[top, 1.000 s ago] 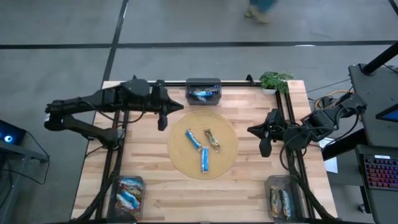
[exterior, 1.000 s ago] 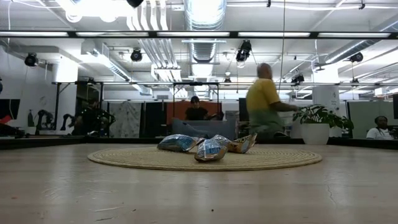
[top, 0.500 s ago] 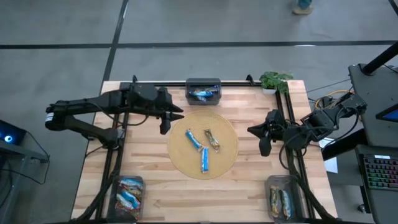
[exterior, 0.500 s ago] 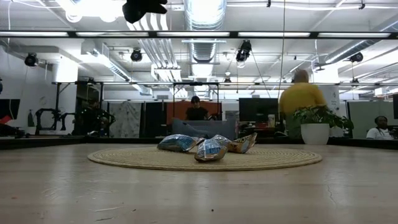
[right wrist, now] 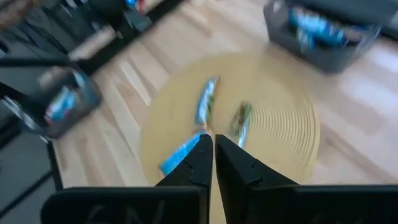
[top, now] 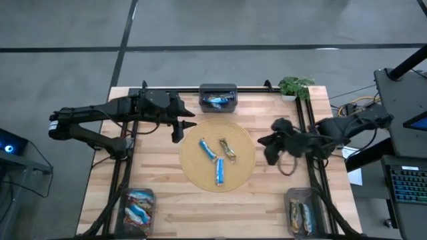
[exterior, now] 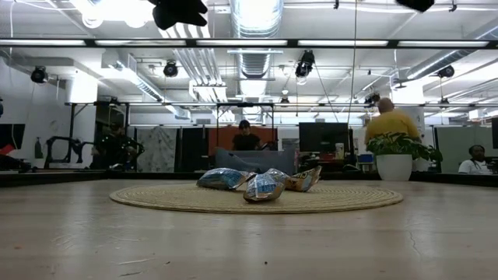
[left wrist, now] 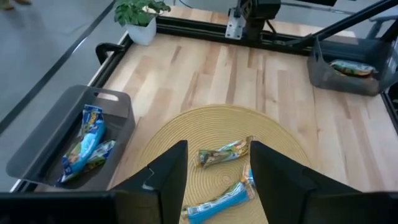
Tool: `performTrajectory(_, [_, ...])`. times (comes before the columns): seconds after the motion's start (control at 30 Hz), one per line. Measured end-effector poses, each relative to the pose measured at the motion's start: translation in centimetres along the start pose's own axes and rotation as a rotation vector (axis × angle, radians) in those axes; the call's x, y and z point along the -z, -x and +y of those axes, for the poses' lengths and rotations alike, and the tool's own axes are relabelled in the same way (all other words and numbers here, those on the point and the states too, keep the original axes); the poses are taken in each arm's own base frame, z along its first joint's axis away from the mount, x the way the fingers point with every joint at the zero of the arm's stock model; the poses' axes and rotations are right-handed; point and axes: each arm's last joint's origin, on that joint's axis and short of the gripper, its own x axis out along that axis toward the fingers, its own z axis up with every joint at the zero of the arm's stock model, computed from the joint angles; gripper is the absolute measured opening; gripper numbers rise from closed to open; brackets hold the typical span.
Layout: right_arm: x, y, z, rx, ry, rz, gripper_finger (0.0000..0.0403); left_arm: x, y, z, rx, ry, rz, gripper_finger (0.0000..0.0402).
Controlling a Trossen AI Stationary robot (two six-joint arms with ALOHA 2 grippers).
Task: Pick and place Granola Bars by type
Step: Put the yellow granola bar into the right black bin
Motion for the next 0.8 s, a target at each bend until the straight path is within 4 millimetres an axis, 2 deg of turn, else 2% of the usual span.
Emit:
performTrajectory(0.17, [-0.3,-4.1,-0.1,0.049,-0.004,0.154,0.0053,0.2,0.0,0.0,-0.006,0.000,0.022,0.0158])
performTrajectory(0.47, [-2.0,-10.0,-0.7,0.097,-0.060,0.316,0.0193,1.2,0.2,0.1,-0.014,-0.003,0.121,0.0158])
performTrajectory(0.6, [-2.5,-12.9,-0.9,0.126,-0.032,0.356,0.0245,1.2,0.7,0.1,-0.013,-0.005,0.119,0.0158])
performTrajectory(0.8, [-2.8,-17.6,-1.3,0.209,-0.035,0.406,0.0288,1.2,1.7,0.2,-0.012,-0.004,0.097,0.0158])
